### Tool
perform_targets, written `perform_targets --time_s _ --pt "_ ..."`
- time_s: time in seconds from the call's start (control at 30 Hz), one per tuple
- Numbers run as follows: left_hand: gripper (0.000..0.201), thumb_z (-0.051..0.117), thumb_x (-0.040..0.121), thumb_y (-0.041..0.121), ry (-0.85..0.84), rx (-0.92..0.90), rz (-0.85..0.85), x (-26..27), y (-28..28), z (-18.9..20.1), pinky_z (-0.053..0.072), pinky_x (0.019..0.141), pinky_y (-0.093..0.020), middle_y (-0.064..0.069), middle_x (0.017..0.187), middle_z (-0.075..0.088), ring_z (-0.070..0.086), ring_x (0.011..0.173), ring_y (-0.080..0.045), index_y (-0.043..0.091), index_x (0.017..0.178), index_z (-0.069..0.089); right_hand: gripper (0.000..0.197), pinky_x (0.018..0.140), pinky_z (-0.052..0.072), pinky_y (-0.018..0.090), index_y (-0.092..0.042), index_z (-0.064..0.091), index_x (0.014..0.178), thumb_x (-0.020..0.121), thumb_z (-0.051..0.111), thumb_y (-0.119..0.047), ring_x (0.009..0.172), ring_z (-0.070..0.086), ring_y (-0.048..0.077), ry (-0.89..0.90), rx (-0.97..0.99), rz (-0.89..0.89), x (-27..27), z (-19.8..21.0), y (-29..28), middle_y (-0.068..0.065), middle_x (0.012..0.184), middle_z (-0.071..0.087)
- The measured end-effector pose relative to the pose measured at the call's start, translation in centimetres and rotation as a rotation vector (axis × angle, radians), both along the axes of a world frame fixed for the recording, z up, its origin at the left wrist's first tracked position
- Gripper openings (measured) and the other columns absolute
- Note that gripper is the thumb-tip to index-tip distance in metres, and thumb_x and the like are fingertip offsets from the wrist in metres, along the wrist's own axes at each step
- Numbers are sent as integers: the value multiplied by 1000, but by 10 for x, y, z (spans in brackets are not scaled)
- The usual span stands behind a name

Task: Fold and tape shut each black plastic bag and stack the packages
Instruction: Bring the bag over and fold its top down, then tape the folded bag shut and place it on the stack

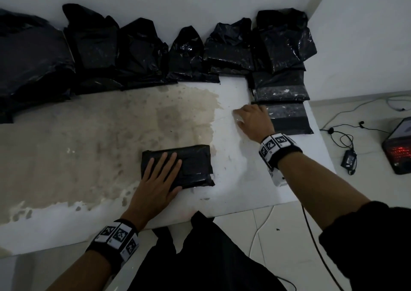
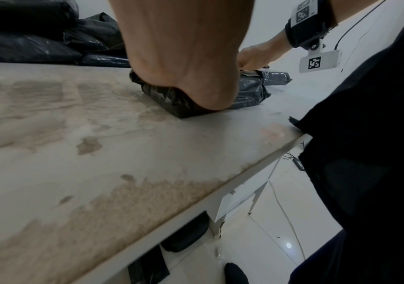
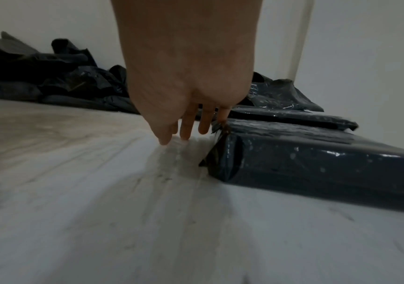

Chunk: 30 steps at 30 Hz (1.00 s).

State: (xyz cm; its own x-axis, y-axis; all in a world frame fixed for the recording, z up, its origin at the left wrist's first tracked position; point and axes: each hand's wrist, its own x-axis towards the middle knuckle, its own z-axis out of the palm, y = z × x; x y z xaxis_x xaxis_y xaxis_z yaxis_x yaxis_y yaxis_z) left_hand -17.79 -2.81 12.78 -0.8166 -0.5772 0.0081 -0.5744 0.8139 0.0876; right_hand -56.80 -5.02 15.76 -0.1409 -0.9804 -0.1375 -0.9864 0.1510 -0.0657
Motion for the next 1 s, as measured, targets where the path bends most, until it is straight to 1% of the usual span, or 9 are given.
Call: perform_targets --time_s 0.2,0.33,0.57,0.7,0.73,0.8,0.9,0.93,1.0 --pt "69 32 103 52 -9 12 12 0 1 3 22 120 -58 -13 166 21 18 153 -34 8 156 30 11 93 38 43 -13 70 98 93 62 -19 86 64 30 122 -119 47 -3 -10 -5 7 90 70" --pt "70 34 102 52 -18 12 15 0 1 4 22 120 -57 -13 166 21 18 153 -33 8 156 31 12 88 44 43 -12 68 82 92 65 -17 72 62 30 150 -201 101 -3 -12 -4 6 74 66" --pt "71 35 101 52 -31 8 5 0 0 6 20 121 -56 -13 166 20 18 153 -33 8 157 29 11 84 47 45 -8 64 84 92 64 -15 72 60 33 68 -228 243 -16 -9 -2 10 77 62" --pt "71 35 101 52 -30 9 6 -1 0 6 19 121 -56 -13 165 21 19 153 -34 8 156 30 33 84 48 47 -4 58 92 101 37 -27 60 59 35 -25 -144 190 -14 -2 -7 13 68 63" --pt "71 35 101 52 -31 10 6 -1 0 7 19 121 -56 -13 165 21 19 153 -34 8 156 30 33 86 47 46 -4 57 96 102 36 -28 60 60 35 -36 -108 179 -13 2 -9 13 68 65" --pt "71 35 101 52 -33 14 4 -1 0 7 20 121 -56 -13 165 21 18 153 -34 8 156 30 26 94 43 45 -6 57 110 102 50 -30 76 66 35 -62 -22 176 -12 6 -12 12 81 72" --pt "70 36 100 51 -22 16 9 -1 0 8 20 121 -57 -14 165 23 19 153 -34 8 156 31 38 98 42 43 -10 59 125 94 67 -28 92 66 35 -95 10 178 -18 7 -11 11 99 73" --pt "70 36 100 50 -19 16 11 -2 1 8 20 121 -57 -14 165 23 19 153 -34 8 156 32 35 95 44 44 -9 63 122 91 69 -24 90 66 37 -74 6 188 -18 7 -10 13 99 72" --pt "70 37 100 50 -18 16 17 -2 2 7 21 120 -57 -14 165 24 20 153 -34 7 155 33 17 82 47 44 -6 71 103 87 71 -14 77 65 40 -27 -20 220 -15 7 -9 16 88 70"
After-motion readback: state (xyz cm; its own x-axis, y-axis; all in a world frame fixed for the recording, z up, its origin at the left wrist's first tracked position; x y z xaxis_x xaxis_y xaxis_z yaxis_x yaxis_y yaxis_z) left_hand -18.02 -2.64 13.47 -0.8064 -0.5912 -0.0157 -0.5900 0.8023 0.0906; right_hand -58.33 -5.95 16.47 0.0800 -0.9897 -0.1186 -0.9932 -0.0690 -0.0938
